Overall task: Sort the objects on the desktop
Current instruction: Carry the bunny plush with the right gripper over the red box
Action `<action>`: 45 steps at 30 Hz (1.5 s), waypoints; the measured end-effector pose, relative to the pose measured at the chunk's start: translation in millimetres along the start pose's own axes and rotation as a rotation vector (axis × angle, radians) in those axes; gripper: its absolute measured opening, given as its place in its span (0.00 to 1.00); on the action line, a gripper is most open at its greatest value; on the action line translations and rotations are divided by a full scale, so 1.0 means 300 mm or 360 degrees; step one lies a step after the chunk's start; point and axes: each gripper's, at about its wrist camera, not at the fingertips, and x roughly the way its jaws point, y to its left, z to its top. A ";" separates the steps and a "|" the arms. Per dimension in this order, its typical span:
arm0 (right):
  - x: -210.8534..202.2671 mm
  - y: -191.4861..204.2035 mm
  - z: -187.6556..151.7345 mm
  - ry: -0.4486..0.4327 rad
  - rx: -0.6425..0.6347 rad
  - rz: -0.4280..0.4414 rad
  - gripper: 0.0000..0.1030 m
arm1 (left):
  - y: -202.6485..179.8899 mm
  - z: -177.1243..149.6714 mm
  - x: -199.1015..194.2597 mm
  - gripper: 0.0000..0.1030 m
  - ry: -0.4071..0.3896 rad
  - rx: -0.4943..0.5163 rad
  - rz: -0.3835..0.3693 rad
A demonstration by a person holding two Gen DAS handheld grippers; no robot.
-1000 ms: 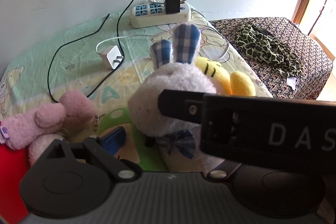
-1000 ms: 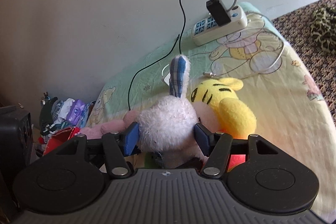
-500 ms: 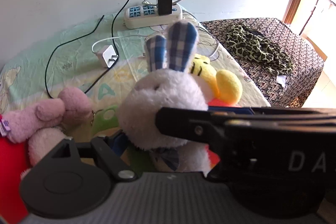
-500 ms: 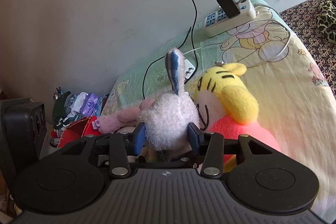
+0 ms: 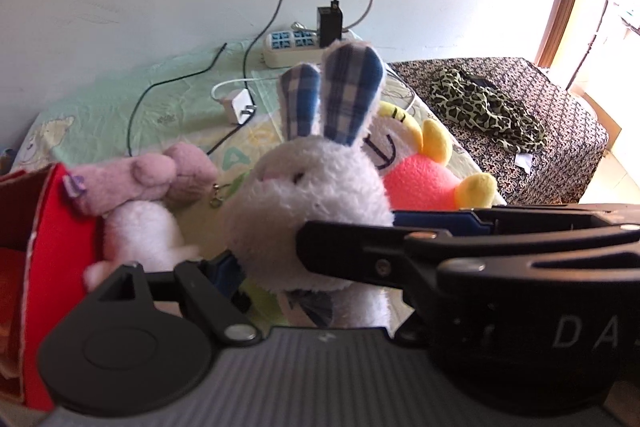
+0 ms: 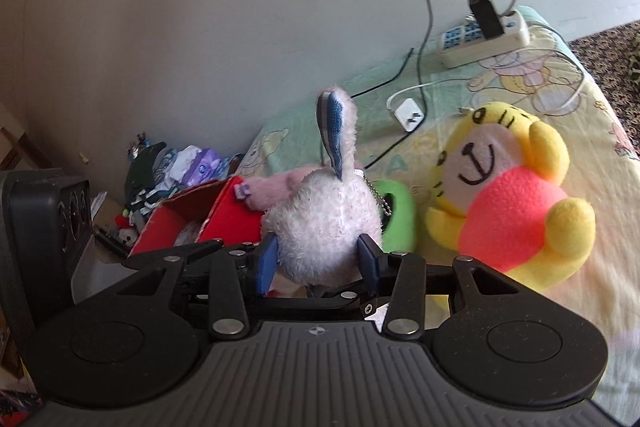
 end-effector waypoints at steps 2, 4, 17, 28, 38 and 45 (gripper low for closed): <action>0.007 0.025 -0.009 0.0013 -0.0013 0.0030 0.45 | 0.022 -0.018 -0.032 0.76 -0.0007 -0.0026 0.0016; 0.016 0.050 -0.017 0.0022 -0.0033 0.0060 0.45 | 0.047 -0.036 -0.063 0.76 -0.0017 -0.0055 0.0031; 0.109 0.385 0.032 -0.0174 -0.0188 0.0181 0.44 | 0.338 -0.025 -0.326 0.76 -0.0310 -0.0104 0.0031; 0.476 0.659 0.001 -0.0144 -0.0214 0.0358 0.44 | 0.791 -0.094 -0.432 0.76 -0.0352 -0.0173 0.0198; 0.739 0.736 -0.070 0.0143 0.0044 0.0462 0.44 | 1.104 -0.217 -0.361 0.76 -0.0086 -0.0237 0.0389; 0.846 0.720 -0.081 0.0320 0.0282 0.0499 0.44 | 1.193 -0.256 -0.305 0.76 0.0026 -0.0253 0.0473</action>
